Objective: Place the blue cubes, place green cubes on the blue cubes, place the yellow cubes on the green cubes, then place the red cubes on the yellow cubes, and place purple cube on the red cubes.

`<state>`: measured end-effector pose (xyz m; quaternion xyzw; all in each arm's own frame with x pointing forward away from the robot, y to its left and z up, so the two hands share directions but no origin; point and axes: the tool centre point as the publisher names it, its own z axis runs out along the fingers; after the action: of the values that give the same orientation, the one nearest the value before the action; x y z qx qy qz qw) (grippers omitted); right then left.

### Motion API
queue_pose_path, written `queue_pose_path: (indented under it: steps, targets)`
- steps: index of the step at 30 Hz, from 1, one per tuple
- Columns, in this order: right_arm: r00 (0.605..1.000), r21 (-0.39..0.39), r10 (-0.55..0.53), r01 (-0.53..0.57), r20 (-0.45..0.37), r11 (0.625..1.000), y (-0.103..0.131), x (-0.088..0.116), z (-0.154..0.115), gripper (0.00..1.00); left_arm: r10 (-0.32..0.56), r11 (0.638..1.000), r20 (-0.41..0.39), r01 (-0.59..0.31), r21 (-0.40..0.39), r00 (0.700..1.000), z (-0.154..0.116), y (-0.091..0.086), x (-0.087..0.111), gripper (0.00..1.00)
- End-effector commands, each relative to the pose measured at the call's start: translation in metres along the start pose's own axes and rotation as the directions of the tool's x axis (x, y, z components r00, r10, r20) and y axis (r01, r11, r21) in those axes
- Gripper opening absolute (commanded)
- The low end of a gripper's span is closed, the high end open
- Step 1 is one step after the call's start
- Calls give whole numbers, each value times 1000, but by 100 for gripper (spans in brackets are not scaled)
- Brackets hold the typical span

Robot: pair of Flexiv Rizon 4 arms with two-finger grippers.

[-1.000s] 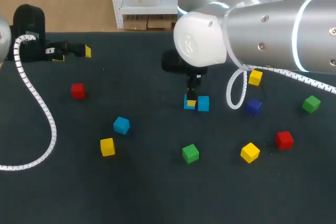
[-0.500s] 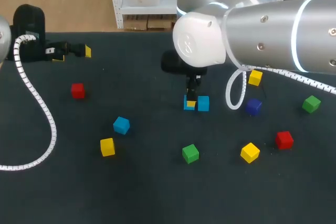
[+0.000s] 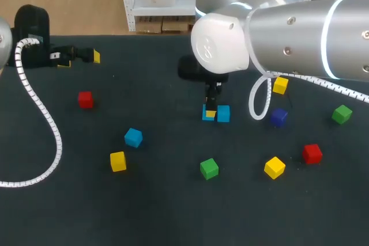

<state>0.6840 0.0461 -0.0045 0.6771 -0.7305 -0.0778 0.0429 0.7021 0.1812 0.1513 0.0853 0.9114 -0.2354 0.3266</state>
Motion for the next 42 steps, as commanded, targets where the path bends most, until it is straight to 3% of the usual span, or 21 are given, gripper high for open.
queue_pose_path:
  steps: [1, 13, 14, 16, 17, 22, 31, 35, 39, 42]
  targets:
    - [1000, 2, -7, 7, 3, 1000, 1, 0, 2, 97, 2, 1000, 5, -2, 10, 1000, 0, 2, 1, 100]
    - [1000, 10, -22, 22, -11, 1000, 2, -3, -3, 100, 2, 1000, 5, -2, 10, 1000, 0, 2, 1, 100]
    - [1000, 12, -22, 23, -11, 1000, 2, -4, -3, 97, 2, 1000, 5, -2, 10, 1000, 0, 2, 1, 100]
    - [1000, 16, -24, 24, -11, 1000, 2, -4, -5, 78, 2, 1000, 5, -2, 10, 1000, 0, 2, 1, 100]
    - [1000, 17, -25, 25, -11, 1000, 2, -5, -6, 55, 2, 1000, 5, -2, 10, 1000, 0, 2, 1, 100]
    - [999, 21, -31, 32, -22, 999, 2, -7, -7, 33, 2, 1000, 5, -2, 10, 1000, 0, 2, 1, 100]
    - [999, 16, -43, 43, -29, 999, 6, -10, -7, 8, 2, 1000, 5, -2, 10, 1000, 0, 2, 1, 100]
    - [999, 15, -45, 45, -29, 999, 8, -10, -7, 8, 2, 1000, 5, -2, 10, 1000, 0, 2, 1, 100]
    - [999, 16, -42, 43, -30, 999, 8, -10, -7, 14, 2, 1000, 5, -2, 10, 1000, 0, 2, 1, 100]
    - [999, 15, -41, 41, -32, 999, 10, -10, -7, 8, 2, 1000, 5, -2, 10, 1000, 0, 2, 1, 100]
